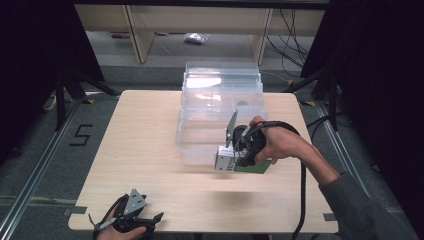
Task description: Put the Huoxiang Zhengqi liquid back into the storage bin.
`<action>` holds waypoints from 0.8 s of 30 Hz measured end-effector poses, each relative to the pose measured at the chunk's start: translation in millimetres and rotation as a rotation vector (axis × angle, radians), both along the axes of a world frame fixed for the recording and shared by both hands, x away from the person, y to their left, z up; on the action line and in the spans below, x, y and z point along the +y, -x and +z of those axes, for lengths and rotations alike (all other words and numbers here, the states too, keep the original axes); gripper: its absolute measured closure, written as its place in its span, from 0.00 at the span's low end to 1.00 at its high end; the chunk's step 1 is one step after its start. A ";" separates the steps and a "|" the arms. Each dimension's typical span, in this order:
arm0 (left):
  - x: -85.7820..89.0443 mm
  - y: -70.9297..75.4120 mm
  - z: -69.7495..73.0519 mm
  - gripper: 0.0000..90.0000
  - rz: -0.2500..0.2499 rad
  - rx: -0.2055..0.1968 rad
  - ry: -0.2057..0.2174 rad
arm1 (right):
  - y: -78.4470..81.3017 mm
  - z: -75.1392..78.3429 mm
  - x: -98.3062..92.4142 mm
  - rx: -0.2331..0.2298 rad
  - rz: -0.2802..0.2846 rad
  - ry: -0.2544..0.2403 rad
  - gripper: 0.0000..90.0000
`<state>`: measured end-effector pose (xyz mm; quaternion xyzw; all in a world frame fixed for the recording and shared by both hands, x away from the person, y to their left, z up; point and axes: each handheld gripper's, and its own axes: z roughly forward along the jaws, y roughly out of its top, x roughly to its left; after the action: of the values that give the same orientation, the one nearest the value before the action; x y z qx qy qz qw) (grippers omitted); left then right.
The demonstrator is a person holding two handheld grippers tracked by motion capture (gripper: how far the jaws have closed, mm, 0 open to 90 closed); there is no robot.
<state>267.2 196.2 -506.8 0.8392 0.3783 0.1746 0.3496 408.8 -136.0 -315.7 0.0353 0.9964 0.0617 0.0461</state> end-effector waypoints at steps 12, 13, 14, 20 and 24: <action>-1.5 -0.3 -0.8 0.20 0.001 -0.004 0.000 | -9.5 10.4 -11.0 -0.022 -0.021 -0.005 0.72; -1.5 -0.3 -0.8 0.20 0.001 -0.004 0.000 | -9.5 10.4 -11.0 -0.022 -0.021 -0.005 0.72; -1.2 0.0 -0.1 0.20 0.001 -0.004 0.000 | -12.5 10.9 -12.7 -0.026 -0.002 -0.003 0.72; -1.0 0.1 -0.7 0.20 -0.002 -0.003 -0.004 | -16.7 11.8 -15.8 -0.027 -0.045 0.005 0.72; -0.5 0.1 0.2 0.20 0.002 0.005 -0.002 | -22.6 12.2 -17.6 -0.030 -0.025 0.008 0.72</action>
<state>267.1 195.7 -506.6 0.8396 0.3799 0.1730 0.3477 431.4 -153.6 -303.4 0.0465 0.9953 0.0577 0.0619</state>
